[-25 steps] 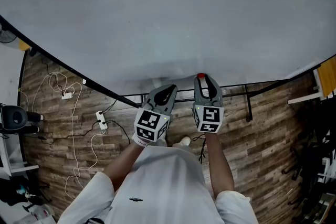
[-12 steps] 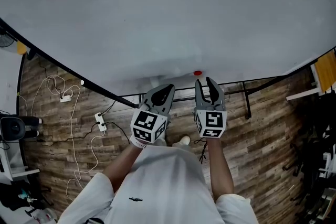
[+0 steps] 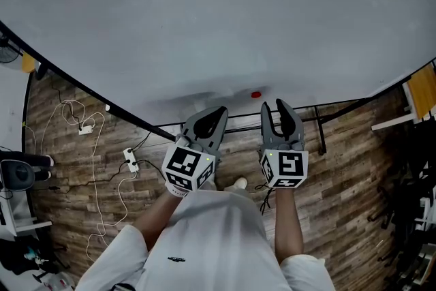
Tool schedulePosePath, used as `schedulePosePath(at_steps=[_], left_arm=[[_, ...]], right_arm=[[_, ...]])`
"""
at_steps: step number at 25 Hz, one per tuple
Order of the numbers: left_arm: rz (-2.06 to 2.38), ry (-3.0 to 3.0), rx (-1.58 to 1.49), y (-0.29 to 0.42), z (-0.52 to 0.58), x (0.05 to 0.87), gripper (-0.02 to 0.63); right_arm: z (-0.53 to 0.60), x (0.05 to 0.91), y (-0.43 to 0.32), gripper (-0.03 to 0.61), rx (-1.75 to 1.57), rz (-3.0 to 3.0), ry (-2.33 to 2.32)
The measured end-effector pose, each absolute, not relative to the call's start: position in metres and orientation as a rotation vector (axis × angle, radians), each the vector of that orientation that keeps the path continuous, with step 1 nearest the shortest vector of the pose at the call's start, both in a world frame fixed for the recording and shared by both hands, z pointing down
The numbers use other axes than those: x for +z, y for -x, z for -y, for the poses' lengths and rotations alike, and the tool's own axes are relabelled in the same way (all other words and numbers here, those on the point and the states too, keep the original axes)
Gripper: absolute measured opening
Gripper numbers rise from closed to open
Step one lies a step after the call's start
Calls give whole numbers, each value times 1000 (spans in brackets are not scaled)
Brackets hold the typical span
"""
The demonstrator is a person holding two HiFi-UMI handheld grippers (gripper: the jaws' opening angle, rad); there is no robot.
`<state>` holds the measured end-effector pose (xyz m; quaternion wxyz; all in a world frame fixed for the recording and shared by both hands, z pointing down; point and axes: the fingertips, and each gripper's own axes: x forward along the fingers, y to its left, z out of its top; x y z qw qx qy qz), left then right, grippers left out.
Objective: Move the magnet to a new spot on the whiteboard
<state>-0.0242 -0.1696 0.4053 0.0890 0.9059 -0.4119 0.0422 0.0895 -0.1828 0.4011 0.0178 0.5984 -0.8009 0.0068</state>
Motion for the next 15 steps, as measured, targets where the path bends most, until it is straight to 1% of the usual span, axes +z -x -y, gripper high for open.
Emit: schedulePosePath(at_steps=[7, 10, 13, 15], left_arm=[[1219, -2730, 94, 22, 164, 367, 2], [1231, -2741, 85, 20, 161, 352, 2], [1234, -2749, 71, 19, 160, 341, 2], [1233, -2757, 60, 19, 159, 335, 2]], right_arm=[[170, 355, -94, 124, -78, 2515, -1886], [163, 333, -101, 89, -136, 2511, -1916], [158, 314, -104, 87, -190, 2507, -1919], [154, 304, -105, 52, -220, 2502, -1931]])
